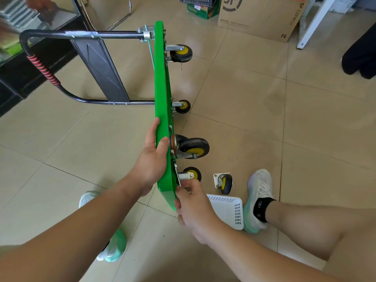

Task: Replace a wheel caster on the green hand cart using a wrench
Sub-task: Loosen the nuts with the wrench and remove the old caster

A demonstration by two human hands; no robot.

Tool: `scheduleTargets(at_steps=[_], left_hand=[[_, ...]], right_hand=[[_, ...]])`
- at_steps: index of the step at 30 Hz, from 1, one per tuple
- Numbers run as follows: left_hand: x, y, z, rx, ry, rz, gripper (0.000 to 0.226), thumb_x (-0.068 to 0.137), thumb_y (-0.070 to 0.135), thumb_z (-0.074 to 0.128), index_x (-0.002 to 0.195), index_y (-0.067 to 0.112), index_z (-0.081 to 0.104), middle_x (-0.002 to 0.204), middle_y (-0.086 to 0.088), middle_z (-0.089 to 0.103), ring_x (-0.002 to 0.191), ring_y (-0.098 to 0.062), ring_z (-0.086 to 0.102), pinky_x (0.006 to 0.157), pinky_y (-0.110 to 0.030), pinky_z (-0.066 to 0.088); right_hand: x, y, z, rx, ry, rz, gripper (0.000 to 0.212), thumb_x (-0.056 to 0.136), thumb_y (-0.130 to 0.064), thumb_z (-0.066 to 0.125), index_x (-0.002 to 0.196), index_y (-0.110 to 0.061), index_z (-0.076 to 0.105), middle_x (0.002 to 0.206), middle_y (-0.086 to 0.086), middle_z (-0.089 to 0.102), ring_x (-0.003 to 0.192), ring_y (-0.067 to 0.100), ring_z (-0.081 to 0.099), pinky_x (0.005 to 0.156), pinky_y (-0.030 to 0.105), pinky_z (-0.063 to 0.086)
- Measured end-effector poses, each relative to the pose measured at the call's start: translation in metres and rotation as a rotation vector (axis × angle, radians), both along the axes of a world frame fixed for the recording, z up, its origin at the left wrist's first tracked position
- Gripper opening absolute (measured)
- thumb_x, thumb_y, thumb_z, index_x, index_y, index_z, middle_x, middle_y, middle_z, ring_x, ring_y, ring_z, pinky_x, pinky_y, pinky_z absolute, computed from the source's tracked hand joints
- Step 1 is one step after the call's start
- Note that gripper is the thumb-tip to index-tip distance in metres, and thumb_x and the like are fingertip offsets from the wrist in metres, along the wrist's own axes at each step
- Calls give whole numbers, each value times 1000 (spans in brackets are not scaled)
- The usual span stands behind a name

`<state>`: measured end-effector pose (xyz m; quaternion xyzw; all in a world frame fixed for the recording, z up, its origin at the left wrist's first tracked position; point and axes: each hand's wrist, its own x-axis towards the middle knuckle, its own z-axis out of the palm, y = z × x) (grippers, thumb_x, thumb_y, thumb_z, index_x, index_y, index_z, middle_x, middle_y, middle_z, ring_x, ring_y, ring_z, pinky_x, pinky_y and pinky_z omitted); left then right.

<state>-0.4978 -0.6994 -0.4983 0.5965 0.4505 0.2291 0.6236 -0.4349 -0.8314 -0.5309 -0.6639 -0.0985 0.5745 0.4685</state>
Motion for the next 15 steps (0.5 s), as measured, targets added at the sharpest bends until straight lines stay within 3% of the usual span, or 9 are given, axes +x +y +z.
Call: scheduleTargets(at_steps=[7, 12, 15], left_hand=[[1, 0, -1, 0, -6, 4, 55, 102, 41, 39, 148, 65, 21, 142, 11, 55, 119, -26, 63, 102, -57, 53], [1, 1, -2, -9, -5, -2, 57, 94, 48, 40, 144, 69, 23, 146, 11, 52, 124, -22, 61, 105, -53, 51], [0, 1, -4, -9, -10, -1, 56, 97, 45, 40, 146, 67, 22, 145, 12, 53, 123, -22, 61, 105, -54, 51]], right_hand=[[4, 15, 8, -53, -7, 32, 14, 100, -18, 44, 111, -24, 50, 75, 6, 52, 66, 20, 38, 42, 18, 30], [10, 19, 18, -65, -37, 124, 14, 103, -16, 38, 112, -21, 45, 94, 9, 49, 73, 20, 43, 35, 12, 31], [11, 13, 9, -39, -164, 152, 10, 103, -21, 41, 110, -23, 48, 92, 6, 54, 75, 19, 47, 43, 16, 38]])
